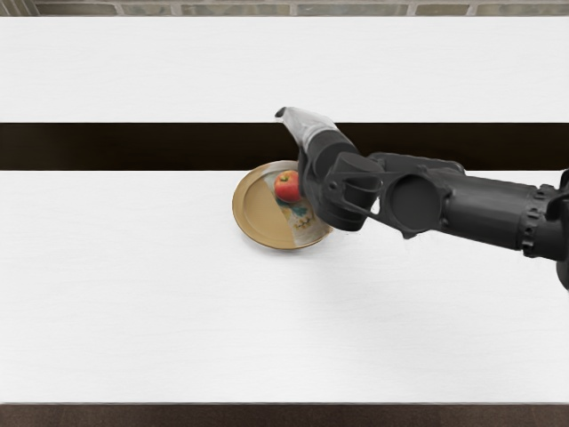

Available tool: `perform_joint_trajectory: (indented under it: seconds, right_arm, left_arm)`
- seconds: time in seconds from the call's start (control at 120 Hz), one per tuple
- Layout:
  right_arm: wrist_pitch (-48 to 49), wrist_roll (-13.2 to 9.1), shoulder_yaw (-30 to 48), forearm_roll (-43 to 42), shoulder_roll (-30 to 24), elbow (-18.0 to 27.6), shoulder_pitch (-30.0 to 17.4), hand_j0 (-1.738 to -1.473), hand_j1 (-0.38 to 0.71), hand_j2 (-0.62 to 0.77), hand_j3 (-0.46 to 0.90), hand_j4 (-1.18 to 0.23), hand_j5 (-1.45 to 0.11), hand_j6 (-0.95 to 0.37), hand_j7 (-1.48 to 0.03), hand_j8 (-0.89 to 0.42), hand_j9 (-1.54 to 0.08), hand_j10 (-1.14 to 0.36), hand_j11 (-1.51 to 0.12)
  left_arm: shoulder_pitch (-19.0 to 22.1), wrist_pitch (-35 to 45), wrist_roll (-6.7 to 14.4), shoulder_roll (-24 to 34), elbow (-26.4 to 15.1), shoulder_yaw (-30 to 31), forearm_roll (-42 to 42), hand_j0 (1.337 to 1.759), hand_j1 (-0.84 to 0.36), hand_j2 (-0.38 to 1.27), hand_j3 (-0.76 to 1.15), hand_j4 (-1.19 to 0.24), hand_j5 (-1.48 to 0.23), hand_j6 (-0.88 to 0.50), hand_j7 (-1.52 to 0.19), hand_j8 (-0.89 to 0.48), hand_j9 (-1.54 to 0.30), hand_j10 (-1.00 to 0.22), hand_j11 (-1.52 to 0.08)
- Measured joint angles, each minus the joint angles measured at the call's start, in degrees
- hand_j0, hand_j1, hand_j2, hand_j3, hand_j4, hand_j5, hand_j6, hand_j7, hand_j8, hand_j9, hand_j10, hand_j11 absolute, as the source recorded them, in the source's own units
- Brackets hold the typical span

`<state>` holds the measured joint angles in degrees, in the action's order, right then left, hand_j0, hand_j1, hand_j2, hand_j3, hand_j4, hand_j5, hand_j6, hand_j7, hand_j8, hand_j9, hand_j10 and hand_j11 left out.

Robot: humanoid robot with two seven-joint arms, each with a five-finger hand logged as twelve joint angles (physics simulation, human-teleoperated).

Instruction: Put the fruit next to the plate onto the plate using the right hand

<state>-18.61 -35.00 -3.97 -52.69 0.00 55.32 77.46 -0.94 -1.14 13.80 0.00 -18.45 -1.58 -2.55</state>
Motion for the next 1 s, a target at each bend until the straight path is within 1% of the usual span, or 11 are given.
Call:
perform_joint_trajectory:
  seconds: [0.108, 0.192, 0.292, 0.4, 0.442, 0.483, 0.592, 0.683, 0.842, 1.0]
  right_arm:
    - [2.0, 0.0, 6.1, 4.17, -0.32, 1.8, 0.13, -1.657, -0.28, 0.01, 0.0, -0.09, -0.12, -0.08, -0.12, -0.07, -0.12, -0.08, -0.12]
    - [8.34, 0.0, 13.64, 6.29, -3.84, 3.53, -0.78, -1.658, -0.29, 0.01, 0.0, -0.07, -0.09, -0.06, -0.09, -0.05, -0.09, -0.06, -0.09]
    - [18.49, 0.0, 23.36, 7.41, -10.35, 5.45, -2.33, -1.658, -0.3, 0.0, 0.0, -0.05, -0.07, -0.05, -0.07, -0.04, -0.07, -0.05, -0.07]
    - [34.69, 0.0, 36.08, 9.69, -16.09, 6.33, -7.17, -1.658, -0.31, 0.0, 0.0, -0.04, -0.06, -0.04, -0.05, -0.04, -0.06, -0.04, -0.06]
    - [40.87, 0.0, 39.52, 12.09, -18.88, 6.48, -8.79, -1.658, -0.31, 0.0, 0.0, -0.04, -0.05, -0.04, -0.05, -0.04, -0.05, -0.04, -0.05]
    - [45.07, 0.0, 41.88, 14.26, -21.75, 6.59, -10.43, -1.658, -0.31, 0.0, 0.0, -0.04, -0.05, -0.04, -0.05, -0.03, -0.05, -0.04, -0.05]
    - [50.6, 0.0, 44.9, 18.5, -29.6, 6.65, -15.23, -1.658, -0.31, 0.0, 0.0, -0.03, -0.04, -0.03, -0.04, -0.03, -0.04, -0.03, -0.04]
    - [52.37, 0.0, 45.91, 22.25, -34.14, 6.65, -18.17, -1.658, -0.32, 0.0, 0.0, -0.03, -0.04, -0.03, -0.04, -0.03, -0.04, -0.03, -0.04]
    - [53.35, 0.0, 46.51, 26.23, -37.75, 6.46, -20.6, -1.658, -0.32, 0.0, 0.0, -0.03, -0.04, -0.03, -0.04, -0.03, -0.04, -0.03, -0.04]
    - [53.56, 0.0, 46.55, 27.66, -38.43, 6.31, -21.36, -1.658, -0.32, 0.0, 0.0, -0.03, -0.03, -0.03, -0.03, -0.03, -0.03, -0.03, -0.03]
  left_arm:
    - [-0.03, 0.01, 0.0, 0.0, 0.0, 0.0, 0.0, 1.658, 0.35, 0.0, 0.0, 0.0, 0.0, 0.0, 0.0, 0.0, 0.0, 0.0, 0.0]
    - [-0.03, 0.0, 0.0, 0.0, 0.0, 0.0, 0.0, 1.658, 0.35, 0.0, 0.0, 0.0, 0.0, 0.0, 0.0, 0.0, 0.0, 0.0, 0.0]
    - [-0.03, 0.01, 0.0, 0.0, 0.0, 0.0, 0.0, 1.658, 0.35, 0.0, 0.0, 0.0, 0.0, 0.0, 0.0, 0.0, 0.0, 0.0, 0.0]
    - [-0.03, 0.01, 0.0, 0.0, 0.0, -0.02, 0.0, 1.658, 0.35, 0.0, 0.0, 0.0, 0.0, 0.0, 0.0, 0.0, 0.0, 0.0, 0.0]
    - [-0.03, 0.0, 0.0, 0.0, 0.0, -0.04, 0.0, 1.658, 0.35, 0.0, 0.0, 0.0, 0.0, 0.0, 0.0, 0.0, 0.0, 0.0, 0.0]
    - [0.01, 0.0, 0.0, 0.0, 0.0, -0.03, 0.0, 1.658, 0.35, 0.0, 0.0, 0.0, 0.0, 0.0, 0.0, 0.0, 0.0, 0.0, 0.0]
    - [0.06, 0.0, 0.0, 0.0, 0.01, -0.01, 0.0, 1.658, 0.35, 0.0, 0.0, 0.0, 0.0, 0.0, 0.0, 0.0, 0.0, 0.0, 0.0]
    - [0.1, 0.0, 0.0, 0.0, 0.01, -0.01, 0.0, 1.658, 0.35, 0.0, 0.0, 0.0, 0.0, 0.0, 0.0, 0.0, 0.0, 0.0, 0.0]
    - [0.15, 0.02, 0.0, 0.0, 0.0, -0.01, 0.0, 1.658, 0.35, 0.0, 0.0, 0.0, 0.0, 0.0, 0.0, 0.0, 0.0, 0.0, 0.0]
    - [0.41, 0.01, 0.0, 0.0, 0.0, -0.05, 0.0, 1.658, 0.35, 0.0, 0.0, 0.0, 0.0, 0.0, 0.0, 0.0, 0.0, 0.0, 0.0]
